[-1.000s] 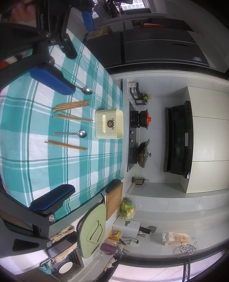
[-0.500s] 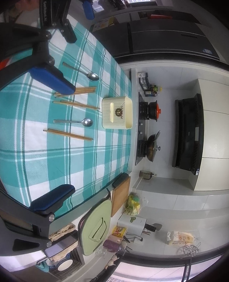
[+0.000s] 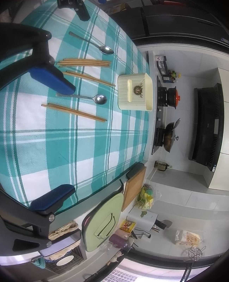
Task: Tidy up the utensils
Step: 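Move both tools forward over the row of spoons and chopsticks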
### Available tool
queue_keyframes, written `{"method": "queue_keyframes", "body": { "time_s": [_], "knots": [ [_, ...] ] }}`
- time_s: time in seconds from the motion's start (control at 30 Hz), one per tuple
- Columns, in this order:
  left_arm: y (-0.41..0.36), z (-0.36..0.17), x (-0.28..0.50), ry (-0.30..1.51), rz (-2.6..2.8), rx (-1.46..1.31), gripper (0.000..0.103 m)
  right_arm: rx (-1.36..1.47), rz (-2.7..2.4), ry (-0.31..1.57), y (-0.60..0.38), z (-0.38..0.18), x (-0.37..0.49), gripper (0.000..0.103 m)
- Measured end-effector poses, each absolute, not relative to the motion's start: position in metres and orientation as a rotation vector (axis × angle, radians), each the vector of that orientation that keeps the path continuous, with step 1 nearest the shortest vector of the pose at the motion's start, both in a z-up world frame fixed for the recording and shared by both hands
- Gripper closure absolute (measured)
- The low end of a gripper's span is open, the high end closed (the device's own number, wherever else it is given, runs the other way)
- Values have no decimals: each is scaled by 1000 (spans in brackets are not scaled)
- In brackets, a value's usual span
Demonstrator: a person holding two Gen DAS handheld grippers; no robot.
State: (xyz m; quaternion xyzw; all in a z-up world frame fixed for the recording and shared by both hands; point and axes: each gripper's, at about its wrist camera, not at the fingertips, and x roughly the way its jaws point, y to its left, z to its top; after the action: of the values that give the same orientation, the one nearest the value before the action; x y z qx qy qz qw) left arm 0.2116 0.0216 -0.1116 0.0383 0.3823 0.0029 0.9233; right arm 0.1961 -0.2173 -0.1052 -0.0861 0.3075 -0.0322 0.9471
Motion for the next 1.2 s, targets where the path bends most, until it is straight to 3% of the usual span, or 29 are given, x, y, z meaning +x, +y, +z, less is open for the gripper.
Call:
{"method": "queue_keyframes", "body": {
  "time_s": [0.7, 0.73, 0.8, 0.87, 0.97, 1.07, 1.2],
  "knots": [
    [76, -174, 260, 937, 78, -59, 0, -31, 78, 796, -237, -181, 274, 1],
    [78, -175, 261, 939, 81, -60, 0, -23, 86, 810, -237, -185, 282, 4],
    [80, -177, 262, 943, 88, -58, 0, 2, 106, 847, -236, -192, 299, 25],
    [82, -179, 263, 946, 92, -55, 0, 13, 127, 881, -234, -200, 314, 32],
    [84, -181, 265, 950, 100, -51, 0, 3, 150, 917, -226, -210, 333, 34],
    [88, -182, 267, 950, 109, -50, 0, -54, 118, 964, -219, -222, 345, 46],
    [92, -186, 271, 960, 112, -58, 0, -72, 118, 962, -215, -221, 348, 46]
  ]
}}
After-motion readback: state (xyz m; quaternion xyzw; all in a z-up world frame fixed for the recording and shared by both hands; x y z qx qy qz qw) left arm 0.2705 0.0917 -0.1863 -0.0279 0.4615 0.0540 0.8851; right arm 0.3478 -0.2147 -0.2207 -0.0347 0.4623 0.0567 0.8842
